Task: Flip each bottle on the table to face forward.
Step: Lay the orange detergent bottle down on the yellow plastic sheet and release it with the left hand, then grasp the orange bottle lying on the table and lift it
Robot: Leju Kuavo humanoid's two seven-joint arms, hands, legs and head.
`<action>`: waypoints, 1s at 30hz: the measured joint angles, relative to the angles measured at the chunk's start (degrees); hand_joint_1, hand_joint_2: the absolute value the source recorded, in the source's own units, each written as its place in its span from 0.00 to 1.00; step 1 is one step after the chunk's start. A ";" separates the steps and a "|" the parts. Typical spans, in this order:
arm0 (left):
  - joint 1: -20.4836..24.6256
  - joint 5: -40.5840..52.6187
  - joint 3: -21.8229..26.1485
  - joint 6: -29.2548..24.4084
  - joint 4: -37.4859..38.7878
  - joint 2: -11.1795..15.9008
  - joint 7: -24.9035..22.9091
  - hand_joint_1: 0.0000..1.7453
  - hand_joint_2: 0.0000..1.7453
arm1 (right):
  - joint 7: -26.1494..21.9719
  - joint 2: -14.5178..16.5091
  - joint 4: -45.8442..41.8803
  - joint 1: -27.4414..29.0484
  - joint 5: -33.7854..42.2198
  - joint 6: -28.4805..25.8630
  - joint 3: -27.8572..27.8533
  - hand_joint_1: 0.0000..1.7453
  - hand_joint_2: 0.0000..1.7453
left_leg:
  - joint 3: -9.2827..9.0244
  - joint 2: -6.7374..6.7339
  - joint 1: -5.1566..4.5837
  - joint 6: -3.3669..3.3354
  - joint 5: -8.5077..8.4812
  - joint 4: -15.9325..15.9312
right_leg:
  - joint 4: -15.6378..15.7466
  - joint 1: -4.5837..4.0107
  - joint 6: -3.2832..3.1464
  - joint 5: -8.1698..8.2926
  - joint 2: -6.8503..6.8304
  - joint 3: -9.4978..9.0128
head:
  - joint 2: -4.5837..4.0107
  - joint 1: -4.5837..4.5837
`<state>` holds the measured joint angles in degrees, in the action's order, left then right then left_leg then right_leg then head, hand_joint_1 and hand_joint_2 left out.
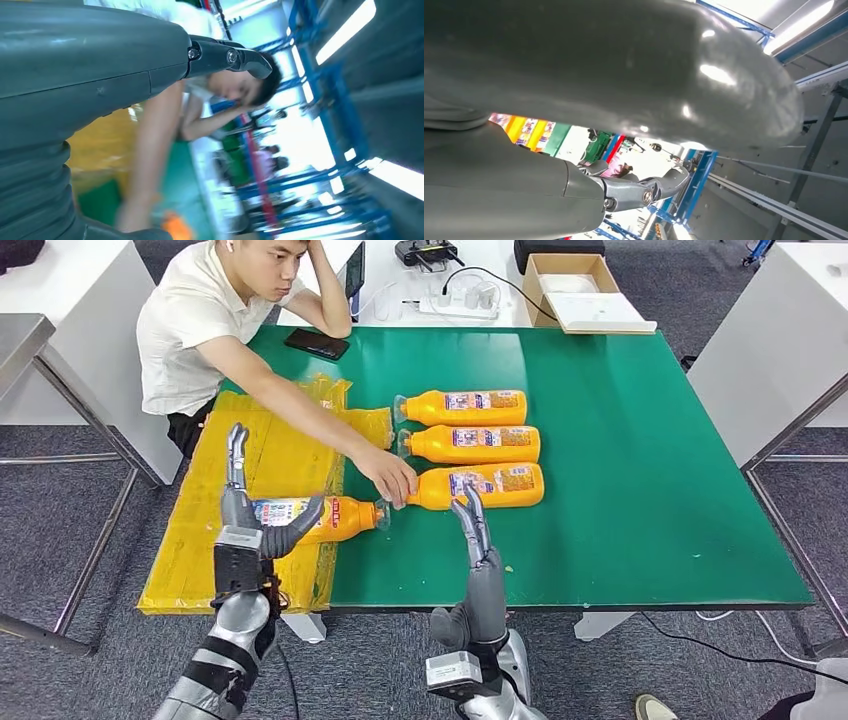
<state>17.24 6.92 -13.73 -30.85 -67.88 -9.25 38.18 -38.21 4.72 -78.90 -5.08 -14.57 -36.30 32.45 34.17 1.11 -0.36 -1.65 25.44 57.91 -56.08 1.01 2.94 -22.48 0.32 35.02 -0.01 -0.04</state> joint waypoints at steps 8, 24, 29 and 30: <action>-5.47 -10.19 -1.97 5.40 -12.42 -1.33 -0.01 0.00 1.00 | 0.01 -0.10 0.42 -0.09 -1.64 -0.02 -0.19 0.00 1.00 | -0.02 -0.02 0.01 0.00 0.00 0.00 | -0.01 -0.01 0.00 0.00 0.01 0.00 | 0.00 0.01; -18.34 -11.28 -2.95 5.07 -26.61 -1.26 -0.02 0.00 1.00 | 8.76 -9.13 23.22 -9.80 -30.28 -0.07 -13.61 0.00 1.00 | -0.02 0.02 -0.09 -0.05 -0.02 0.01 | 0.04 0.09 0.07 0.05 -0.02 -0.03 | -0.01 0.02; -19.08 -10.06 -3.05 3.99 -27.99 -1.22 -0.02 0.00 1.00 | 13.27 -10.12 28.64 -12.62 -33.85 -0.01 -15.58 0.00 1.00 | 0.00 0.02 -0.03 -0.04 -0.02 0.01 | 0.02 0.02 0.06 0.04 -0.02 -0.01 | 0.00 0.02; -19.10 -10.01 -3.10 3.93 -28.12 -1.22 -0.02 0.00 1.00 | 13.47 -10.30 29.73 -13.29 -34.00 0.02 -15.90 0.00 1.00 | 0.00 0.02 -0.03 -0.04 -0.02 0.01 | 0.02 0.02 0.06 0.04 -0.02 -0.01 | 0.01 0.01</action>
<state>-1.86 -3.09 -16.82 -26.92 -96.00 -10.47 38.16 -24.74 -5.58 -49.17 -18.37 -48.57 -36.28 16.55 34.17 1.13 -0.38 -1.69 25.42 57.92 -56.05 1.03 3.00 -22.44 0.30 35.02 0.00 -0.03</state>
